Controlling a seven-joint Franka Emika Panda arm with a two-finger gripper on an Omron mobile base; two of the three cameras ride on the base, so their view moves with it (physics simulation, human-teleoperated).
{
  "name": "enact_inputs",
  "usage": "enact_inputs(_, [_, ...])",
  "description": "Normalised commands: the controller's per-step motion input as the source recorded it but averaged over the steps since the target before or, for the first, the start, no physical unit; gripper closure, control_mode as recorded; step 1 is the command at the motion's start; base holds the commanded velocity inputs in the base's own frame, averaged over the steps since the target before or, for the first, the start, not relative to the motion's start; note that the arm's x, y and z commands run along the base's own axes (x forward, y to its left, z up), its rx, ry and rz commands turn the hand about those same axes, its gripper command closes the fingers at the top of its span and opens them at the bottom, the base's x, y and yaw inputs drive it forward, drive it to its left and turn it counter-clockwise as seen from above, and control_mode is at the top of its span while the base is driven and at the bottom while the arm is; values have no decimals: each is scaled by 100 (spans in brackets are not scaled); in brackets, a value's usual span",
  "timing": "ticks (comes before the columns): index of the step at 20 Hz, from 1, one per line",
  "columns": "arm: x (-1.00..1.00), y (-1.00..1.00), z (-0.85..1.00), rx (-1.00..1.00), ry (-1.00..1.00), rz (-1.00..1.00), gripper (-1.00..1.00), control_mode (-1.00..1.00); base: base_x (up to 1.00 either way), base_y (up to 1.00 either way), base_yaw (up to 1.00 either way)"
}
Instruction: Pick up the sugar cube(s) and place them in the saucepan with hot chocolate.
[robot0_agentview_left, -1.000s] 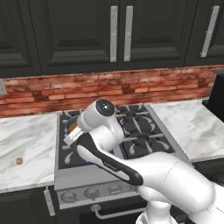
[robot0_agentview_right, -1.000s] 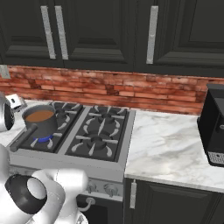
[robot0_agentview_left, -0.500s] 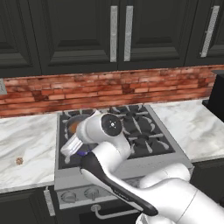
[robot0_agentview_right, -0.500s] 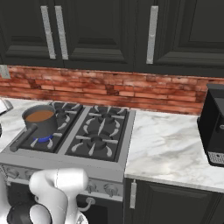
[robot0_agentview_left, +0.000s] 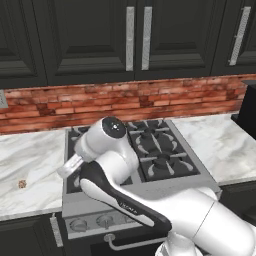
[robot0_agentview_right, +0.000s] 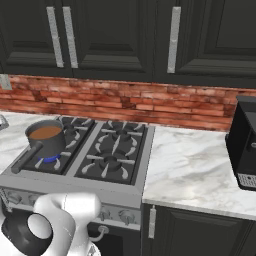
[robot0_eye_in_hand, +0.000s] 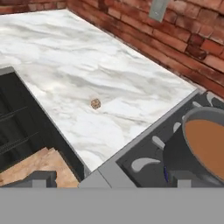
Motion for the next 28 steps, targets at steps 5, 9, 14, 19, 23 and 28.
enact_inputs(5, [-5, 16, -4, -1, 9, -1, -100, -100, 0, 0, 0])
enact_inputs(9, [-16, 6, -33, -2, 12, -2, -100, -100, 0, 0, 0])
enact_inputs(14, [-9, 0, -62, 0, 14, 0, -100, -100, 0, 0, 0])
enact_inputs(19, [1, 2, -52, 0, 17, 0, -100, -100, 0, 0, 0])
enact_inputs(23, [6, 8, -22, -3, 10, 0, -100, -100, 0, 0, 0])
enact_inputs(28, [0, 24, 0, -16, 1, -3, -100, -100, 0, 0, 0])
